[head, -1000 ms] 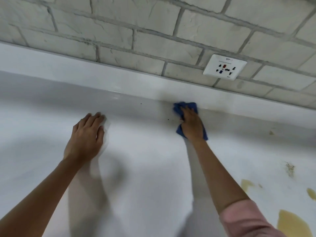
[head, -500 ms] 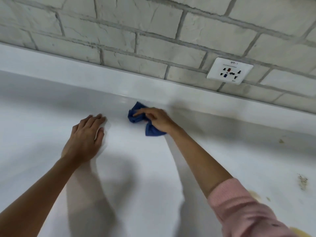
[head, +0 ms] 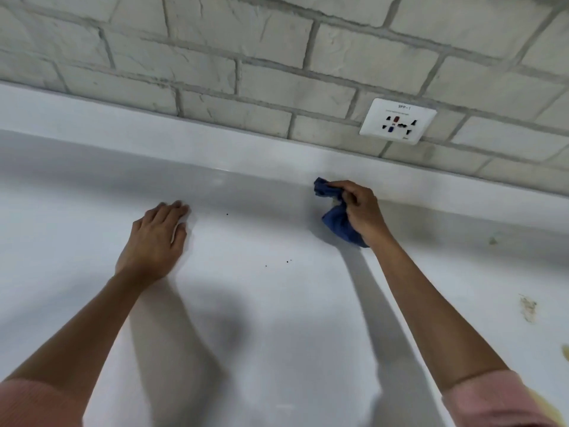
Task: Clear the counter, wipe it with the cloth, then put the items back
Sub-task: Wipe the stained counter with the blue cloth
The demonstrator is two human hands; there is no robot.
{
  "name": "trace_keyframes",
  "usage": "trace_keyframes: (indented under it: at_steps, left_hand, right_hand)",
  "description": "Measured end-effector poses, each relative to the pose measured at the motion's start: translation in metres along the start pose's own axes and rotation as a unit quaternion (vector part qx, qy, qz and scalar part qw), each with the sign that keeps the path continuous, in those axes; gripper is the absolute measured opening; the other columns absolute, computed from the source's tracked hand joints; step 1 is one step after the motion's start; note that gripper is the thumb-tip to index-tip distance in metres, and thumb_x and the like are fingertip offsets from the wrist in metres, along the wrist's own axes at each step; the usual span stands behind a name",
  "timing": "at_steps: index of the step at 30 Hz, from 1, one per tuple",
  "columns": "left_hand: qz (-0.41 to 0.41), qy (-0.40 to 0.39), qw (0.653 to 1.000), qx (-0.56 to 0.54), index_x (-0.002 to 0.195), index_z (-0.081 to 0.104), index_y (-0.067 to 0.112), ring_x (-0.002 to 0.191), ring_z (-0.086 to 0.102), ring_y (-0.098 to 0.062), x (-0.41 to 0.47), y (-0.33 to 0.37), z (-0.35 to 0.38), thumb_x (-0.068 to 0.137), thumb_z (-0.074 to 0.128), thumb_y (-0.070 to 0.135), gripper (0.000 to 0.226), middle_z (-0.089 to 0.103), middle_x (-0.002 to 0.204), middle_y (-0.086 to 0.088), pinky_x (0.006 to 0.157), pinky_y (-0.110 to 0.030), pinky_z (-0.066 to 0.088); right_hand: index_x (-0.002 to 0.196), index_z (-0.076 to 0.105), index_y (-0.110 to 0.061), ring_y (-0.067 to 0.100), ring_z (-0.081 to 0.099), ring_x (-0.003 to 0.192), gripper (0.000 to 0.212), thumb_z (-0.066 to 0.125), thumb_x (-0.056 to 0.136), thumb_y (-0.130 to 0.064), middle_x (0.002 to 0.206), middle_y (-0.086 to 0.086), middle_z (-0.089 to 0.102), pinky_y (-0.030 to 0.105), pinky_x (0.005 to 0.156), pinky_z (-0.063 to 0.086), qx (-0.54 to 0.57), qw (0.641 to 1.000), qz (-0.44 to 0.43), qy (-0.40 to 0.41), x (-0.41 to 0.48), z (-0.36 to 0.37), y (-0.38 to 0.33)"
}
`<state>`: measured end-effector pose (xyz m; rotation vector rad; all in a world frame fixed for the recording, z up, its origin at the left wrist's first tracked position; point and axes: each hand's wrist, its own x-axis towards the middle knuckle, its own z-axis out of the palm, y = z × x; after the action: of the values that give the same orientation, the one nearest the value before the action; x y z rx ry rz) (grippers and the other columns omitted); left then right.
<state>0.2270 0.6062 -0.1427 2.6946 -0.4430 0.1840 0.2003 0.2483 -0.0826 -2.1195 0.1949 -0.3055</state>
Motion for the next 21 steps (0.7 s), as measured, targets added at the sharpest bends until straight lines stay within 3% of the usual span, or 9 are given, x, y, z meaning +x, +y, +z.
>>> trace_keyframes:
  at_steps: [2, 5, 7, 9, 11, 13, 17, 19, 21]
  left_hand:
    - [-0.001, -0.001, 1.0, 0.002, 0.135, 0.047, 0.016, 0.13, 0.039, -0.03, 0.001, 0.0, -0.001, 0.089, 0.031, 0.03, 0.051, 0.047, 0.14, -0.005, 0.102, -0.047, 0.033]
    - [0.002, 0.005, 1.0, 0.008, 0.134, 0.048, 0.016, 0.129, 0.04, -0.029, 0.001, -0.001, 0.0, 0.088, 0.03, 0.031, 0.051, 0.048, 0.14, -0.004, 0.1, -0.046, 0.034]
    - [0.003, 0.007, 1.0, 0.013, 0.134, 0.048, 0.017, 0.129, 0.04, -0.027, 0.002, -0.001, 0.0, 0.088, 0.029, 0.032, 0.052, 0.048, 0.14, -0.002, 0.1, -0.046, 0.035]
    - [0.006, 0.009, 1.0, 0.014, 0.134, 0.049, 0.018, 0.13, 0.04, -0.027, 0.003, -0.001, 0.001, 0.087, 0.028, 0.034, 0.054, 0.048, 0.14, -0.002, 0.099, -0.045, 0.035]
    - [0.007, 0.008, 1.0, 0.02, 0.134, 0.048, 0.018, 0.13, 0.04, -0.026, 0.003, -0.003, 0.002, 0.087, 0.027, 0.034, 0.054, 0.048, 0.14, -0.001, 0.098, -0.044, 0.036]
    - [0.006, 0.009, 1.0, 0.024, 0.135, 0.047, 0.019, 0.131, 0.039, -0.025, 0.004, -0.005, 0.004, 0.087, 0.027, 0.034, 0.054, 0.047, 0.141, 0.0, 0.098, -0.043, 0.036]
    - [0.009, 0.006, 1.0, 0.025, 0.134, 0.048, 0.019, 0.131, 0.039, -0.025, 0.003, -0.004, 0.003, 0.087, 0.025, 0.036, 0.055, 0.047, 0.14, -0.001, 0.098, -0.044, 0.036]
    - [0.007, 0.008, 1.0, 0.022, 0.135, 0.048, 0.018, 0.131, 0.039, -0.025, 0.003, -0.004, 0.003, 0.086, 0.023, 0.037, 0.057, 0.047, 0.141, -0.001, 0.099, -0.045, 0.036]
    - [0.007, 0.01, 1.0, 0.019, 0.134, 0.048, 0.018, 0.131, 0.04, -0.026, 0.003, -0.003, 0.002, 0.086, 0.023, 0.037, 0.058, 0.048, 0.14, -0.001, 0.098, -0.045, 0.036]
  right_hand:
    - [0.117, 0.063, -0.006, 0.026, 0.057, 0.116, 0.048, 0.032, 0.087, 0.015, 0.124, 0.011, 0.062, 0.014, 0.087, 0.041, -0.048, 0.996, 0.007, 0.073, 0.009, 0.017, 0.012]
    - [0.12, 0.062, -0.005, 0.029, 0.053, 0.118, 0.056, 0.035, 0.077, 0.021, 0.127, 0.013, 0.059, 0.022, 0.098, 0.042, -0.05, 0.99, -0.067, 0.112, 0.014, 0.061, 0.009]
    - [0.127, 0.058, -0.007, 0.028, 0.046, 0.122, 0.058, 0.038, 0.079, 0.019, 0.134, 0.013, 0.053, 0.031, 0.102, 0.042, -0.063, 0.988, -0.123, 0.063, 0.03, 0.09, 0.0]
    - [0.132, 0.053, -0.01, 0.029, 0.04, 0.129, 0.055, 0.043, 0.083, 0.014, 0.14, 0.012, 0.048, 0.033, 0.107, 0.036, -0.144, 0.978, -0.154, -0.012, 0.045, 0.111, -0.008]
    - [0.129, 0.056, -0.007, 0.033, 0.045, 0.124, 0.052, 0.049, 0.081, 0.011, 0.135, 0.014, 0.052, 0.034, 0.107, 0.032, -0.226, 0.954, -0.19, -0.045, 0.055, 0.124, -0.005]
    - [0.123, 0.06, -0.001, 0.035, 0.051, 0.115, 0.05, 0.051, 0.076, 0.013, 0.129, 0.016, 0.058, 0.033, 0.101, 0.035, -0.24, 0.945, -0.212, -0.07, 0.059, 0.126, -0.003]
    - [0.111, 0.067, 0.002, 0.026, 0.061, 0.088, 0.052, 0.043, 0.07, 0.023, 0.107, 0.021, 0.069, 0.028, 0.077, 0.043, -0.17, 0.961, -0.167, -0.14, 0.06, 0.113, -0.021]
    - [0.108, 0.07, -0.004, 0.027, 0.064, 0.097, 0.049, 0.039, 0.079, 0.021, 0.111, 0.019, 0.069, 0.03, 0.088, 0.049, -0.141, 0.96, -0.114, -0.212, 0.052, 0.097, -0.027]
    - [0.112, 0.068, -0.007, 0.015, 0.062, 0.11, 0.045, 0.038, 0.087, 0.016, 0.118, 0.007, 0.066, 0.02, 0.1, 0.043, -0.133, 0.935, -0.089, -0.316, 0.038, 0.072, -0.027]
